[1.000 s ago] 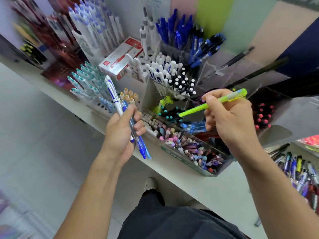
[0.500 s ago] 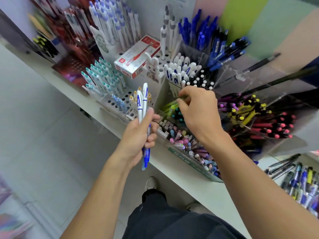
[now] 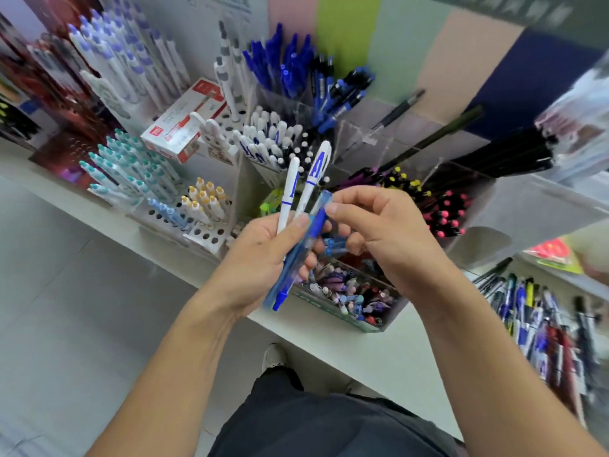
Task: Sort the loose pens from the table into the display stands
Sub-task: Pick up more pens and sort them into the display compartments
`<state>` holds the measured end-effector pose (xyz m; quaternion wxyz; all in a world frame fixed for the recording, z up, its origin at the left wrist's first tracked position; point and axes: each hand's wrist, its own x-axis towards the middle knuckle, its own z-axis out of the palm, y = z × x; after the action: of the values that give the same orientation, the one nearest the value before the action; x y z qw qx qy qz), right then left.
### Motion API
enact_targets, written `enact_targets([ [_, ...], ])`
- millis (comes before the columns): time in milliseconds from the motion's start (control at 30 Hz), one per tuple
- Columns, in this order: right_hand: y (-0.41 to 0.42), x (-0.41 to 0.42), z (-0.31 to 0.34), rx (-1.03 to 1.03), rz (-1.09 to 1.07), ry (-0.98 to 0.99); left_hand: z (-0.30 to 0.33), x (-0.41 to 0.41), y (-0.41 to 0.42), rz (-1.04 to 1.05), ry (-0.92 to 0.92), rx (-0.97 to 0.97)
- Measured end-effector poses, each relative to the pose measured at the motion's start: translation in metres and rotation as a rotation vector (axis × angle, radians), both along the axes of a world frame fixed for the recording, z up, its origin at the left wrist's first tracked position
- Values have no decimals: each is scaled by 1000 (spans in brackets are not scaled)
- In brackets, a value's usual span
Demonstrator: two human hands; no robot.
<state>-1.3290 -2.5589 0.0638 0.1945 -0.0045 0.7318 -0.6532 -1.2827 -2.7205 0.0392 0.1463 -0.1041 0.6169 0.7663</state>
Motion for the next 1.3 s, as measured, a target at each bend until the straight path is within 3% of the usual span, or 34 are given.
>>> enact_targets([
  [267, 26, 8, 1, -197, -199, -29, 11, -3, 42, -59, 91, -59],
  [433, 46, 6, 5, -324, -406, -45, 7, -3, 40, 39, -82, 125],
  [533, 62, 8, 12, -310, -440, 27, 10, -4, 30, 81, -40, 192],
  [633, 73, 12, 22, -99, -217, 165, 16, -8, 20, 123, 60, 48],
  [767, 66, 1, 44, 555, 309, 431, 30, -20, 10, 185, 160, -106],
  [833, 47, -8, 51, 646, 506, 430, 37, -26, 6, 208, 203, -146],
  [933, 20, -17, 50, 524, 667, 313, 40, -29, -5, 243, 216, -95],
  [1033, 9, -33, 45, 472, 546, 378, 36, -25, -24, 330, 135, 67],
  [1133, -7, -52, 55, 213, 220, 359, 27, -19, -42, 336, 69, 157],
  [1200, -27, -70, 67, 102, 9, 456, 21, -17, -50, 312, 45, 201],
  [1300, -62, -108, 72, 230, -100, 619, 15, -17, -54, 293, 41, 260],
])
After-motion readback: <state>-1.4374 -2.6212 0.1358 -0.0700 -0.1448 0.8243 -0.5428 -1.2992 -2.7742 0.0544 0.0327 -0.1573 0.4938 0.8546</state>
